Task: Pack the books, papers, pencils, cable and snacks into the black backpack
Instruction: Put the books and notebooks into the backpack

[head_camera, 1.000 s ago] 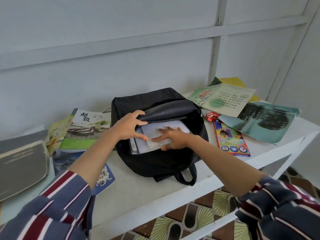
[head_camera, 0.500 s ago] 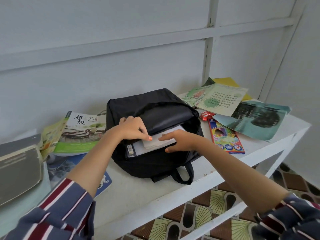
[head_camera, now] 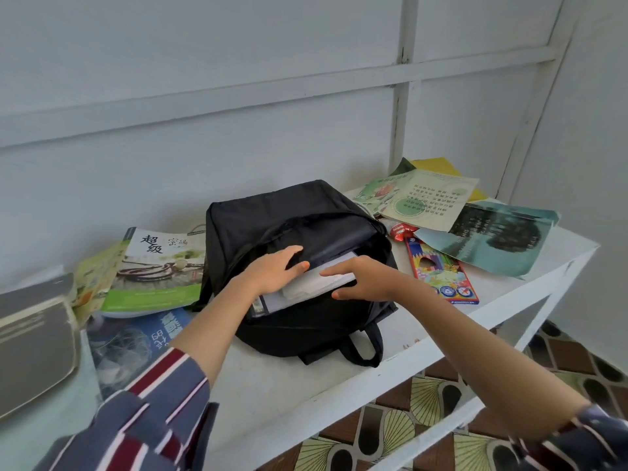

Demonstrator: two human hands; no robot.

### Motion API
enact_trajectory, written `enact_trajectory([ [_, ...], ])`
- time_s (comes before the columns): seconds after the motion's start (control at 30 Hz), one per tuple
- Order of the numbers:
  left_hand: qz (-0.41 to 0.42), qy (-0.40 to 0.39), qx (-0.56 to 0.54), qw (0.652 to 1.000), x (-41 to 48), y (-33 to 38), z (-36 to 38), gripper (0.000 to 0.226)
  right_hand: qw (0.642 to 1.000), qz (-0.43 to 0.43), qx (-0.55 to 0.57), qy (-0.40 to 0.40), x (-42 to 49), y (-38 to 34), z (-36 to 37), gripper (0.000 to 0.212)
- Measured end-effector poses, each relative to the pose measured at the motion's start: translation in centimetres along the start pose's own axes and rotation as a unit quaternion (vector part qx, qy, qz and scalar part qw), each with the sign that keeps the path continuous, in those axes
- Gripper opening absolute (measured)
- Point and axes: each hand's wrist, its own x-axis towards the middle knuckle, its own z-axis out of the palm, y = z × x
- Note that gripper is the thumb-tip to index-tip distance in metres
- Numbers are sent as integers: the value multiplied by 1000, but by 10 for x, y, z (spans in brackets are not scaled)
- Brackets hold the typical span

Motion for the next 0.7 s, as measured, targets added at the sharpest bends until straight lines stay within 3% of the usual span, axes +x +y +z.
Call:
enact_trajectory([
  [0.13, 15, 15, -30, 999, 1, 5, -14, 59, 998, -17, 9, 67, 3, -1, -7, 44],
  [0.23, 53, 127, 12, 990, 4, 20, -27, 45, 993, -19, 1, 115, 1, 2, -24, 42],
  [0.37, 105, 240, -48, 964, 20, 62, -43, 25, 987, 3, -10, 161, -2, 25, -61, 39],
  [0.53, 141, 201, -105, 964, 74, 120, -43, 22, 977, 59, -61, 195, 0, 80, -126, 38],
  [0.7, 107, 147, -133, 974, 146, 164, -25, 36, 971, 119, -65, 198, 22, 160, -189, 39],
])
